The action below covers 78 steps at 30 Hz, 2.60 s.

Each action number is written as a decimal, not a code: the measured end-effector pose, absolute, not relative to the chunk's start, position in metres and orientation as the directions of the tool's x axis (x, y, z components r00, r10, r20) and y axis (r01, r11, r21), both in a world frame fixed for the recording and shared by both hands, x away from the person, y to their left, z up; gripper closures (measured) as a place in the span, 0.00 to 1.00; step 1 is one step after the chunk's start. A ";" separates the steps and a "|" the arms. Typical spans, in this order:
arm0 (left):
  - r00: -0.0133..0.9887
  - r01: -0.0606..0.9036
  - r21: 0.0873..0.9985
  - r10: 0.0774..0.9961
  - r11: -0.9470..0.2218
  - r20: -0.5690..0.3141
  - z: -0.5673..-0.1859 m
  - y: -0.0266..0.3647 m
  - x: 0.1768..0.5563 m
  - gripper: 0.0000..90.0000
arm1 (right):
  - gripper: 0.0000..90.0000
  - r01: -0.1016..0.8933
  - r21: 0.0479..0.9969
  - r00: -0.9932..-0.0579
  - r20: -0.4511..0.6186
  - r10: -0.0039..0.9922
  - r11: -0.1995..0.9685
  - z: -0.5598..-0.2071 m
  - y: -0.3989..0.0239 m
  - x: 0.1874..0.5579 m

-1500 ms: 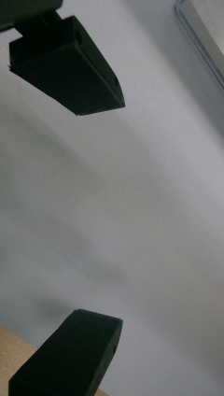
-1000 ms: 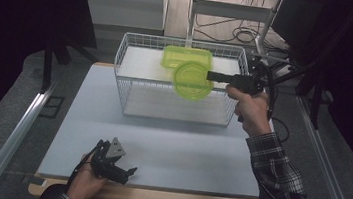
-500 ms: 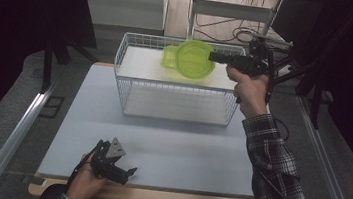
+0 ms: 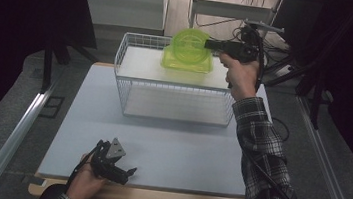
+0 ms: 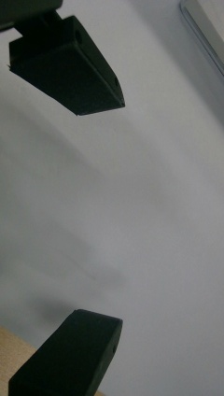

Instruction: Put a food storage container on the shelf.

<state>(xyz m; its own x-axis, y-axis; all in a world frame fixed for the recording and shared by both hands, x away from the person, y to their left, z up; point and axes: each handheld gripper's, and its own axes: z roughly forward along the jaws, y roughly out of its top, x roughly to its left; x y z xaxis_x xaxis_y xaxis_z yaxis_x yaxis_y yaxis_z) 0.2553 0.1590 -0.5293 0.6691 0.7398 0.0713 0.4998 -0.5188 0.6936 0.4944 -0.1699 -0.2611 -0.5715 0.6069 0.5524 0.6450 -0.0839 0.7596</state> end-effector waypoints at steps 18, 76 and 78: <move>0.671 0.502 0.687 0.738 -0.526 0.074 -0.530 0.159 0.255 0.00 | 0.75 0.637 0.769 -0.502 0.471 0.726 -0.058 -0.266 -0.154 0.507; 0.683 0.490 0.676 0.724 -0.551 0.095 -0.533 0.155 0.255 0.00 | 0.03 0.521 0.740 -0.712 0.101 0.695 0.425 -0.495 -0.213 0.343; 0.683 0.489 0.676 0.724 -0.551 0.096 -0.533 0.155 0.254 0.00 | 0.03 0.539 0.711 -0.714 0.100 0.693 0.452 -0.506 -0.211 0.342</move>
<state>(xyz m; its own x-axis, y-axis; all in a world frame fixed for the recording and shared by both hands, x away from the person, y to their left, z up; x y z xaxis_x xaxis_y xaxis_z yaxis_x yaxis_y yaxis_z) 0.2543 0.1547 -0.5331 0.6834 0.7238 0.0956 0.4889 -0.5510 0.6763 0.3417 -0.2110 -0.5056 -0.7135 0.6935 0.1000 0.5388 0.4518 0.7110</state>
